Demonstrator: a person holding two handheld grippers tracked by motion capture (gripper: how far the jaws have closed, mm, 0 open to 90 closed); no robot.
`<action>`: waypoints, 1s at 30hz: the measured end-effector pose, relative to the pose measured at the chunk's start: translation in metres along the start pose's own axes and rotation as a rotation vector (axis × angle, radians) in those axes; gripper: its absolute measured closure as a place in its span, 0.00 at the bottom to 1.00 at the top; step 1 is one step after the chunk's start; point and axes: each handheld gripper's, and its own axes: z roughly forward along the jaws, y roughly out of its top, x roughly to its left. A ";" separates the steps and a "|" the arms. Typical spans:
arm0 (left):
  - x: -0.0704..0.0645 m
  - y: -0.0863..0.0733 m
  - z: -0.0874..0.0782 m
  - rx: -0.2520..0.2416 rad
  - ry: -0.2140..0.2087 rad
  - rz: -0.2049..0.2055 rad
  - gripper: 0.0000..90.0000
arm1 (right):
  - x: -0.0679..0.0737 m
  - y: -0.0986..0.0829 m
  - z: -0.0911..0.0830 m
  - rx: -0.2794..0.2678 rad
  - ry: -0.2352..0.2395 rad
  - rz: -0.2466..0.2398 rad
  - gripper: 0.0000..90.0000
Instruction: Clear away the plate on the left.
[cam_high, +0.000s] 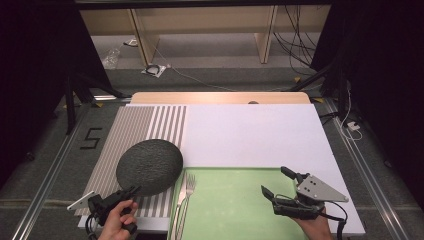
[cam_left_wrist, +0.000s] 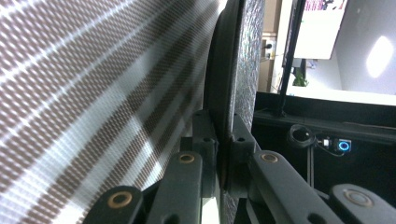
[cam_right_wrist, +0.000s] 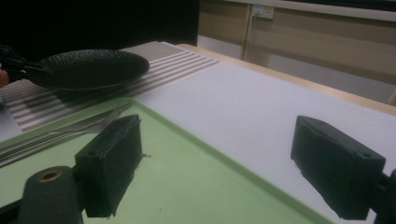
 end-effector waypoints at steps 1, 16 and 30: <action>-0.001 -0.001 0.000 0.007 -0.003 0.003 0.95 | 0.000 0.000 0.000 0.000 -0.001 0.000 0.19; -0.011 -0.019 0.004 0.074 -0.002 0.060 0.95 | 0.000 0.000 0.000 0.000 -0.001 0.005 0.19; -0.021 -0.043 0.009 0.177 -0.014 0.090 0.95 | -0.001 -0.001 0.000 0.002 -0.002 0.004 0.19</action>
